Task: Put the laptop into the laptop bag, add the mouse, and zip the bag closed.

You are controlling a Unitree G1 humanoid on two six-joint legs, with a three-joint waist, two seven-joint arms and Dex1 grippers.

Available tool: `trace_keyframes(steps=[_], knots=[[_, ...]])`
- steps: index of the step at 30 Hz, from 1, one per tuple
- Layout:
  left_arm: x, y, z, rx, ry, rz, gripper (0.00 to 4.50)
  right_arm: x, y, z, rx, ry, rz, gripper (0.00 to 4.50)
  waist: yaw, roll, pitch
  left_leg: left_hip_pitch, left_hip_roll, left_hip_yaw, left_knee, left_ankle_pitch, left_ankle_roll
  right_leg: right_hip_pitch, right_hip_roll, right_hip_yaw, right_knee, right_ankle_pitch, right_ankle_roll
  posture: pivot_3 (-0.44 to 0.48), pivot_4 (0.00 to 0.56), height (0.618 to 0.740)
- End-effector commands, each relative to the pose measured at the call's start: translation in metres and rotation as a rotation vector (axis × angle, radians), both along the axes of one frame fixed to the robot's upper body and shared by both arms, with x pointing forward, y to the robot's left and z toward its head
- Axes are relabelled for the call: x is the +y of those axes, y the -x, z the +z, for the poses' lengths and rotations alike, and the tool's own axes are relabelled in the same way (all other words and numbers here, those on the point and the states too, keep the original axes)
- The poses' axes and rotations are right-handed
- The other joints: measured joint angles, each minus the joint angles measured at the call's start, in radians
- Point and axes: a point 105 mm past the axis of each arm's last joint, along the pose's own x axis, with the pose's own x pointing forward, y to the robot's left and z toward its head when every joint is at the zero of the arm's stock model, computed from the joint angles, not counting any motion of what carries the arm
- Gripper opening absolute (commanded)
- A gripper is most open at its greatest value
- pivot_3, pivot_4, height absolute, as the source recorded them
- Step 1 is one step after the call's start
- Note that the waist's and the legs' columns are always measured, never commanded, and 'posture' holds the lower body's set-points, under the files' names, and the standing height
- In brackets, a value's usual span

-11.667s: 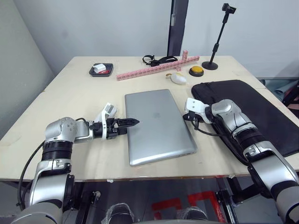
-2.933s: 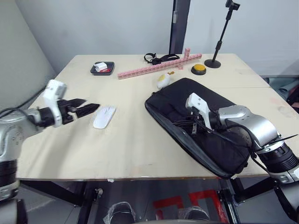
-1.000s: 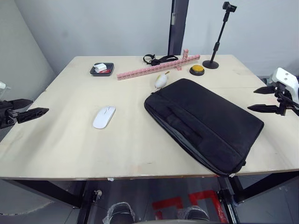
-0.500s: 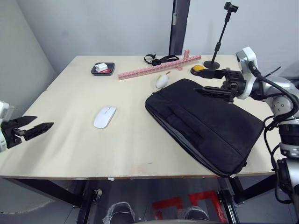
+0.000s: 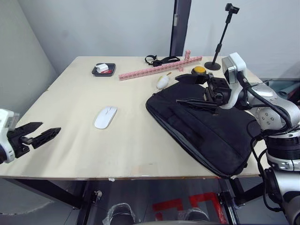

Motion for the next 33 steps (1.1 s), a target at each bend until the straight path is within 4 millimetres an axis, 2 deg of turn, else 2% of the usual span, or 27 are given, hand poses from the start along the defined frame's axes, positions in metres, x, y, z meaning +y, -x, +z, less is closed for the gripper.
trace_keyframes(steps=[1,7,16,21,33], knots=[[-0.019,-0.013,0.006,-0.052,-0.004,-0.009,4.50,0.001,0.003,0.007,-0.052,-0.014,-0.012,4.45,0.000,0.000,0.000,0.000,0.000,0.000,0.000,0.000,0.000,0.000,0.000,0.000,0.000,0.000,0.000,0.000,0.150,0.740],[-0.051,-0.044,-0.013,-0.070,-0.019,-0.009,4.50,-0.003,0.002,-0.003,-0.058,0.012,-0.044,4.45,-0.001,0.000,-0.002,0.000,0.000,0.000,0.001,0.004,0.005,0.001,0.000,0.000,0.000,0.000,0.000,0.000,0.150,0.740],[-0.076,-0.092,-0.048,-0.099,-0.002,0.083,4.50,-0.007,0.000,-0.012,-0.061,0.034,-0.104,4.45,0.000,0.000,-0.003,-0.001,0.000,0.000,0.001,0.005,0.007,0.001,0.000,0.000,-0.001,0.001,0.002,0.000,0.150,0.740],[-0.084,-0.101,-0.057,-0.089,0.020,0.063,4.50,-0.009,0.001,-0.013,-0.069,0.043,-0.121,4.45,-0.001,0.000,-0.003,-0.002,0.000,0.000,0.001,0.005,0.007,0.000,0.000,0.001,-0.001,0.003,0.004,0.000,0.150,0.740],[-0.084,-0.112,-0.075,-0.051,-0.011,0.037,4.50,-0.013,0.004,-0.012,-0.075,0.055,-0.155,4.45,0.002,0.000,-0.003,-0.001,0.000,0.000,0.001,0.005,0.007,0.000,0.000,0.001,-0.002,0.003,0.005,0.000,0.150,0.740]])
